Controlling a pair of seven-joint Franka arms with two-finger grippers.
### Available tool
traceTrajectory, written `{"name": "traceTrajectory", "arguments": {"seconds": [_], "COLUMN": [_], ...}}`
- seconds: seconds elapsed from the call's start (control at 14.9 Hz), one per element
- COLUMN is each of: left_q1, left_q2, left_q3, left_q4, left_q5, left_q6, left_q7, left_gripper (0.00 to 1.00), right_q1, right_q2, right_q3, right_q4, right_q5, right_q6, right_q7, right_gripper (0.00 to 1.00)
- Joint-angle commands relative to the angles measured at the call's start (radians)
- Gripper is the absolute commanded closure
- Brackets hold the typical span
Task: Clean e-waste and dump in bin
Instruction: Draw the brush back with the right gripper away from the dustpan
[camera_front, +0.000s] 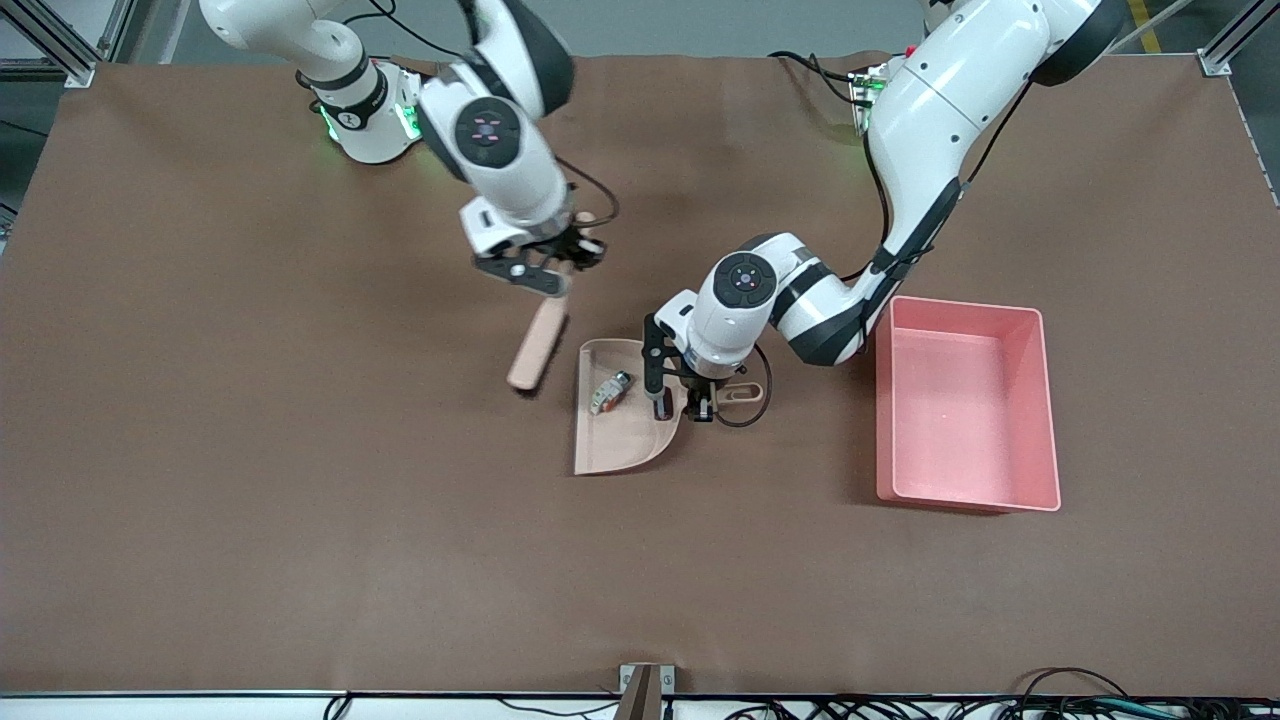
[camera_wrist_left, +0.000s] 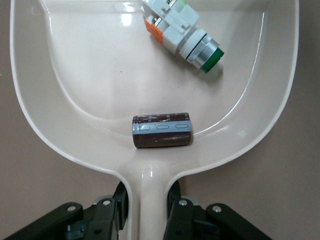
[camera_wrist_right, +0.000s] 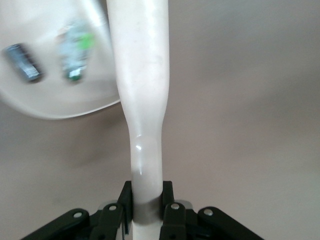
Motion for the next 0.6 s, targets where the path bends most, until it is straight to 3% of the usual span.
{"name": "traceTrajectory", "arguments": {"seconds": [0.0,0.2,0.54], "left_q1": [0.002,0.021,0.074], "left_q2": [-0.003,-0.012,-0.031], "left_q3": [-0.008,-0.015,-0.081], "left_q4": [0.020,0.024,0.040], "left_q5": [0.001,-0.020,-0.039], "left_q6": [0.023,0.023,0.011], "left_q7": [-0.006,0.004,0.001], "left_gripper": [1.00,1.00,1.00], "right_q1": [-0.171,-0.355,-0.591], "right_q2": [-0.133,-0.179,-0.233], "right_q3": [0.015,0.016,0.015], "right_q4": [-0.143,-0.225,-0.394], "right_q5": [-0.037,-0.138,-0.192], "right_q6": [-0.066,-0.078,0.046], "right_q7": [-0.179,-0.359,-0.656], "right_gripper": [1.00,1.00,1.00]}}
